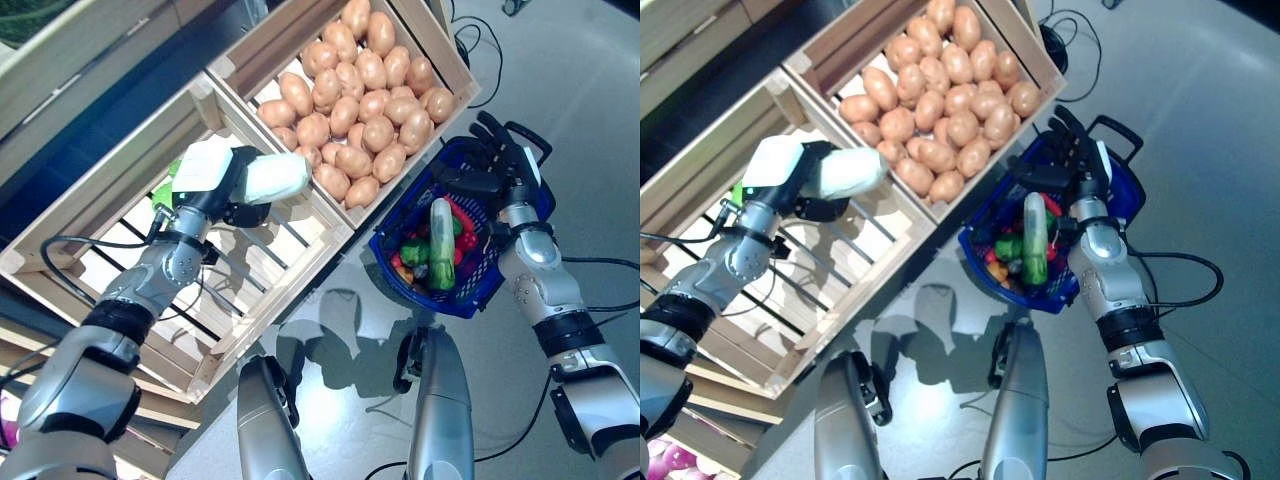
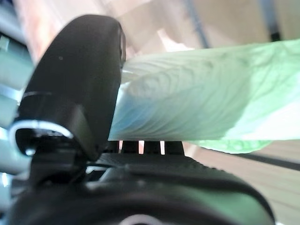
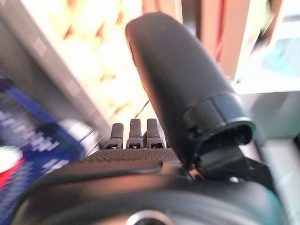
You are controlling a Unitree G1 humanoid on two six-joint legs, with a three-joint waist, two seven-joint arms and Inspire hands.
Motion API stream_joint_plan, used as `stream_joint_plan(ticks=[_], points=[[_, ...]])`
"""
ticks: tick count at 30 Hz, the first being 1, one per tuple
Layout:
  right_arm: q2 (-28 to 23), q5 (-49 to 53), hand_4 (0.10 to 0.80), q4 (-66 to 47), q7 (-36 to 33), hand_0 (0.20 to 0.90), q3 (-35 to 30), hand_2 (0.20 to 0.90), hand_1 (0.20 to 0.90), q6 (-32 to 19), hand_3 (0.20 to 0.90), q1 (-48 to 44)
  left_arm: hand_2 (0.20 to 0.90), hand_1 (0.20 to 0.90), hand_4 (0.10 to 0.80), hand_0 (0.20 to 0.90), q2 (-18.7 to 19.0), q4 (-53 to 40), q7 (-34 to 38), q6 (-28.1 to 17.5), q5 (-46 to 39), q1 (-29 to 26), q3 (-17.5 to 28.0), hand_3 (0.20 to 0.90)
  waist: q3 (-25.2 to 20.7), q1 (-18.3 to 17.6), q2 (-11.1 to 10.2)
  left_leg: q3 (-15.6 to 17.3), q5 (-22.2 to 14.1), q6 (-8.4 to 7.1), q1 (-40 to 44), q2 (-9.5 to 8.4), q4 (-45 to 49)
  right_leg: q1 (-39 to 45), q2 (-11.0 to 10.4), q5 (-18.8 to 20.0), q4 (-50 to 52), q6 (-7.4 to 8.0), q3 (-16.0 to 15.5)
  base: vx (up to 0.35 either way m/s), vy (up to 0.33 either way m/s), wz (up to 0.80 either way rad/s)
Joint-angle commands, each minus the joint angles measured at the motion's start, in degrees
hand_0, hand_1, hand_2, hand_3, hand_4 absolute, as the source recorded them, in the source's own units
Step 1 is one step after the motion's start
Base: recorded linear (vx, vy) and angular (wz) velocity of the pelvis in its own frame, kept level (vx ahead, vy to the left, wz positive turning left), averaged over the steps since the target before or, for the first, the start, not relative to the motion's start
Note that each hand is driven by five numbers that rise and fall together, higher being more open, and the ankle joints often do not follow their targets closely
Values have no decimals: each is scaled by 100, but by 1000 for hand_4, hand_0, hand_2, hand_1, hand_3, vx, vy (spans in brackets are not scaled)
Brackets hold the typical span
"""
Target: Put vegetables into the basket
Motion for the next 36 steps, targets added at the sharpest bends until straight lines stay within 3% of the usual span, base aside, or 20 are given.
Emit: stream_joint_plan(ticks=[1, 2, 7, 10, 16, 23, 36], points=[[201, -513, 800, -484, 695, 900, 72, 900, 900, -1066, 900, 325, 300, 300, 400, 300, -211, -961, -267, -813, -1663, 280, 797, 300, -916, 149, -134, 52, 685, 388, 300, -199, -1193, 1032, -276, 359, -1070, 110, 118, 3, -47, 12], [236, -593, 800, -530, 789, 900, 118, 900, 900, -1044, 900, 362, 300, 300, 400, 300, -348, -1100, -526, -762, -1984, 380, 952, 300, -968, 168, -152, 96, 883, 445, 419, -230, -1449, 1153, -263, 538, -1309, 57, 46, -2, -50, 16], [457, -367, 800, -629, 1359, 900, 269, 900, 900, -488, 900, 499, 300, 300, 400, 300, -1000, -1779, -1466, -529, -3469, 760, 1365, 300, -1229, 265, -221, 181, 1123, 429, 1203, -361, -2311, 1966, -162, 692, -2039, 118, -188, 49, -48, 9], [590, 74, 800, -673, 1744, 900, 270, 900, 900, -53, 900, 681, 300, 300, 400, 300, -1258, -2100, -1851, -407, -4035, 993, 1472, 300, -1403, 277, -228, 369, 1414, 414, 1762, -421, -2997, 2514, 11, 881, -2674, 151, -330, 87, -39, -5], [655, 737, 800, -786, 2466, 900, 306, 900, 900, 839, 900, 971, 300, 300, 400, 300, -1471, -2495, -2122, -130, -4438, 1254, 1549, 300, -1786, 271, -228, 743, 1927, 328, 2810, -593, -4270, 3588, 386, 1239, -4116, 202, -614, 143, -29, -5], [782, 1463, 800, -914, 2797, 900, 363, 900, 900, 1340, 900, 986, 300, 300, 400, 300, -1626, -2643, -2217, 96, -4562, 1442, 1472, 300, -2218, 288, -242, 931, 2634, 204, 3747, -807, -5868, 4603, 785, 1823, -5767, 400, -847, 90, 6, -4], [809, 2210, 800, -1647, 3050, 900, 374, 900, 900, 2268, 900, 1072, 300, 300, 400, 300, -1815, -2513, -2570, 251, -4527, 1758, 1360, 300, -2471, 270, -265, 935, 3045, 149, 4323, -957, -7021, 5092, 902, 2305, -6668, 542, -826, 35, 13, -1]])
